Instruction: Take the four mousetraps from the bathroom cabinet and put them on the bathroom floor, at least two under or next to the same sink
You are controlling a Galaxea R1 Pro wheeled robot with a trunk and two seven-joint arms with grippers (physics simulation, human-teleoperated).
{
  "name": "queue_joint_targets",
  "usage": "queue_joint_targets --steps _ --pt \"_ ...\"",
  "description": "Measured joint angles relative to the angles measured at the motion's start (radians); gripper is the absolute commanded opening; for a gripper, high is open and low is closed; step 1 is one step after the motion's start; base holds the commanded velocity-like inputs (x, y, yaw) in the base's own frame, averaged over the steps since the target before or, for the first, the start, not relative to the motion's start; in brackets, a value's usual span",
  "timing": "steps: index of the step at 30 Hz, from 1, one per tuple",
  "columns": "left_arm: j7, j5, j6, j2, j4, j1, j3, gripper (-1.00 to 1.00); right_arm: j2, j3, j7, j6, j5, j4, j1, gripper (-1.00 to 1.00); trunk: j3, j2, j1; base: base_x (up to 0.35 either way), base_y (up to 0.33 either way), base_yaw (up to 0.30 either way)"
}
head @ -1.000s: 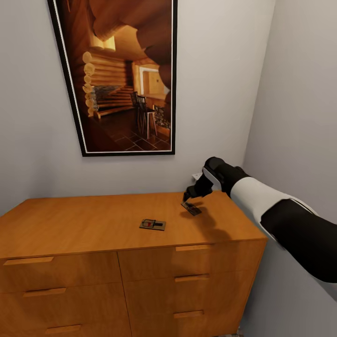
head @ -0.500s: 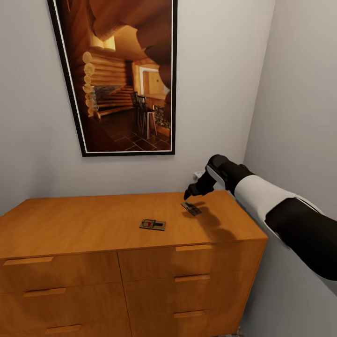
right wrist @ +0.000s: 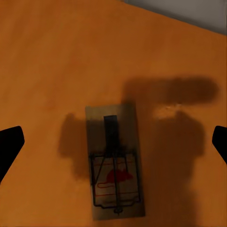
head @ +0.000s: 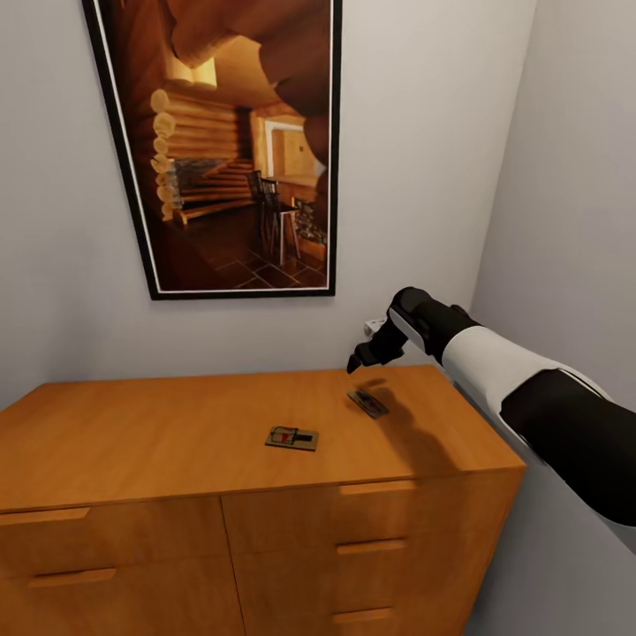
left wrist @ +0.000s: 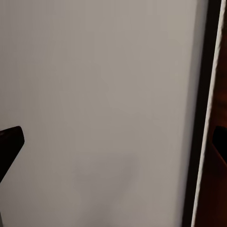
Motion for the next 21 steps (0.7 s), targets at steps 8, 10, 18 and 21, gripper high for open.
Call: queue_joint_targets --steps 8,10,18,21 --pt "0.0 0.0 0.0 0.0 0.0 0.0 0.0 1.0 -0.001 0.0 0.001 0.0 0.002 0.0 -0.001 1.0 0.0 0.0 0.0 0.04 0.01 0.0" --pt "0.0 0.0 0.0 0.0 0.0 0.0 0.0 1.0 0.0 0.0 0.001 0.0 0.002 0.001 -0.001 1.0 0.0 0.0 0.0 0.013 0.004 0.0" --pt "0.0 0.0 0.0 0.0 0.0 0.0 0.0 1.0 0.002 0.0 0.001 0.0 0.004 0.001 -0.001 1.0 0.0 0.0 0.0 0.006 0.002 0.0" --pt "-0.001 0.0 0.0 0.0 0.0 0.0 0.0 1.0 0.003 0.002 0.001 0.0 0.008 0.002 -0.001 1.0 0.0 0.0 0.0 0.002 0.001 0.0"
